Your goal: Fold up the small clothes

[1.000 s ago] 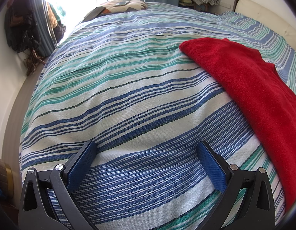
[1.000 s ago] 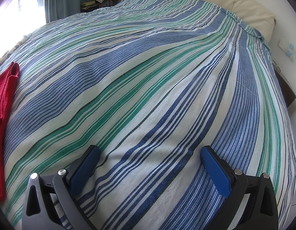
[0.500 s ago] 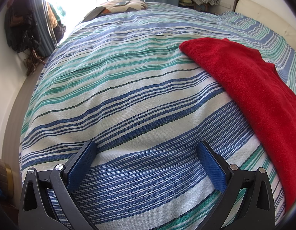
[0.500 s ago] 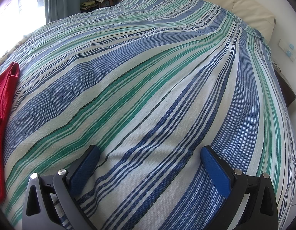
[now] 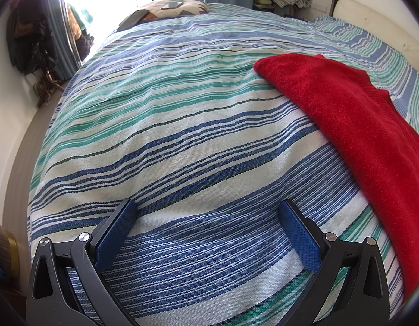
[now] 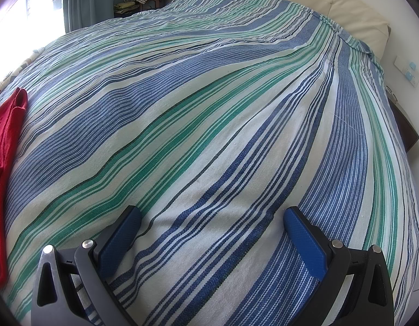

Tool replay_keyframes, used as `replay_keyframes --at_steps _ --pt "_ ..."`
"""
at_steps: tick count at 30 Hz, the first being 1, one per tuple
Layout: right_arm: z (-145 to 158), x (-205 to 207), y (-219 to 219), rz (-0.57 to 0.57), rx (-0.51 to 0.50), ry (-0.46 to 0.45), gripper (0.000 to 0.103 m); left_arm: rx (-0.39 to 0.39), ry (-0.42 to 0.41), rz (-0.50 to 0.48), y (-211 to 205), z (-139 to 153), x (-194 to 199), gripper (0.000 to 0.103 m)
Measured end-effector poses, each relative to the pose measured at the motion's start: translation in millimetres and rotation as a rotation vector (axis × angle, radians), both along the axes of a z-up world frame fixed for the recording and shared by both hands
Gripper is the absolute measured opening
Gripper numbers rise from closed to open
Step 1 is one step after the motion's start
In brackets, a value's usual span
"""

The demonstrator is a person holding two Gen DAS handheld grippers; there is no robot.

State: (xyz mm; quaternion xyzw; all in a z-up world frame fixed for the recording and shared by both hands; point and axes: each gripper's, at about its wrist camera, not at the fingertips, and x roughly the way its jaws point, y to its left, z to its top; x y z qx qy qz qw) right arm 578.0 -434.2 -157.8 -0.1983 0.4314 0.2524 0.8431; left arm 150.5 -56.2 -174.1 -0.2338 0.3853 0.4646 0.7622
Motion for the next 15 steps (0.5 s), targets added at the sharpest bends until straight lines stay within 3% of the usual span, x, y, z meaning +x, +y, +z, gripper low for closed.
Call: replay_keyframes --at_steps 15 --pt "0.0 -0.2 -0.2 -0.001 0.0 0.0 0.103 0.002 0.0 0.003 -1.7 1.4 2.8 0.103"
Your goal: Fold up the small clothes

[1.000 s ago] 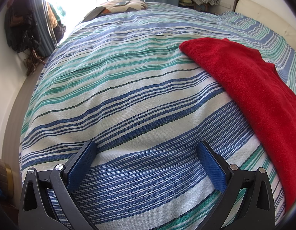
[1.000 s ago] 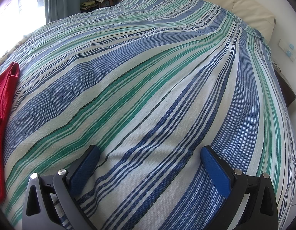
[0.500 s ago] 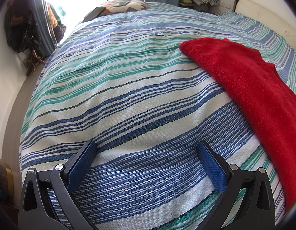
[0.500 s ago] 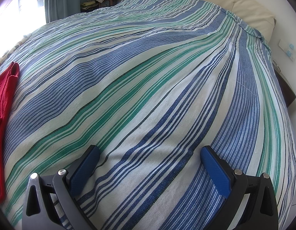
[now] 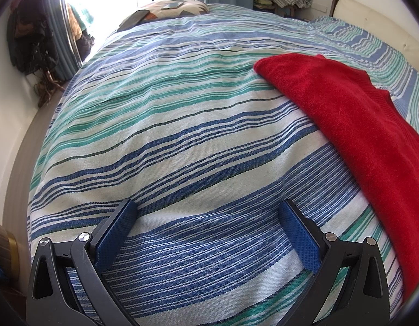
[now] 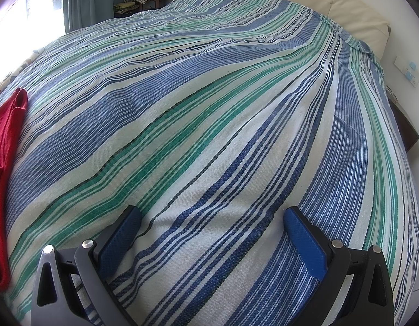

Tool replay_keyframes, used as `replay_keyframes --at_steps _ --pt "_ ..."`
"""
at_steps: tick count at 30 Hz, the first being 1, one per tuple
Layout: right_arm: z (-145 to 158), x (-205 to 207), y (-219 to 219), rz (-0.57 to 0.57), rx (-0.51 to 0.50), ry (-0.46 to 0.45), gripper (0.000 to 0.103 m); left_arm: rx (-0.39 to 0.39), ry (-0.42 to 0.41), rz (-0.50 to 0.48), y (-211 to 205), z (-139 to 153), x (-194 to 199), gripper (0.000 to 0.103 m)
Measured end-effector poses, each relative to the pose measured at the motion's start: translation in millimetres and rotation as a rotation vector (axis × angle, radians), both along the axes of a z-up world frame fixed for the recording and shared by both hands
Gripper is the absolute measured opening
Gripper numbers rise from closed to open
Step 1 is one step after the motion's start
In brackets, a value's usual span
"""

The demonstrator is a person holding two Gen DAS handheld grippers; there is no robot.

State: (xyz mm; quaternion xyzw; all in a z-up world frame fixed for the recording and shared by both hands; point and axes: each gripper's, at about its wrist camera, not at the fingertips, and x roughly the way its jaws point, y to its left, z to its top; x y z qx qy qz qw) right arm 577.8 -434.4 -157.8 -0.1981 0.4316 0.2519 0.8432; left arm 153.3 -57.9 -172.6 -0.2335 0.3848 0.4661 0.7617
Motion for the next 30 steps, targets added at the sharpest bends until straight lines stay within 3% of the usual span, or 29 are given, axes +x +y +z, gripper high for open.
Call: replay_keyframes --at_steps 4,7,16,19,23,30 --pt "0.0 0.1 0.1 0.0 0.0 0.0 0.103 -0.008 0.01 -0.004 -0.3 1.6 1.1 0.103" --pt "0.0 0.1 0.1 0.0 0.0 0.0 0.103 -0.056 0.013 -0.065 0.2 9.6 -4.1 0.102" --pt "0.0 -0.1 0.0 -0.001 0.0 0.0 0.103 -0.104 -0.179 -0.255 -62.7 52.4 -56.3 0.102" --pt "0.0 0.0 0.0 0.0 0.0 0.0 0.103 -0.143 -0.207 -0.208 -64.6 58.0 -57.4 0.102" --pt "0.0 0.0 0.1 -0.001 0.0 0.0 0.103 -0.178 -0.318 -0.137 -73.7 65.4 -76.7 0.102" --pt "0.0 0.0 0.1 -0.001 -0.001 0.0 0.103 -0.143 -0.283 -0.148 -73.2 71.1 -98.9 0.102"
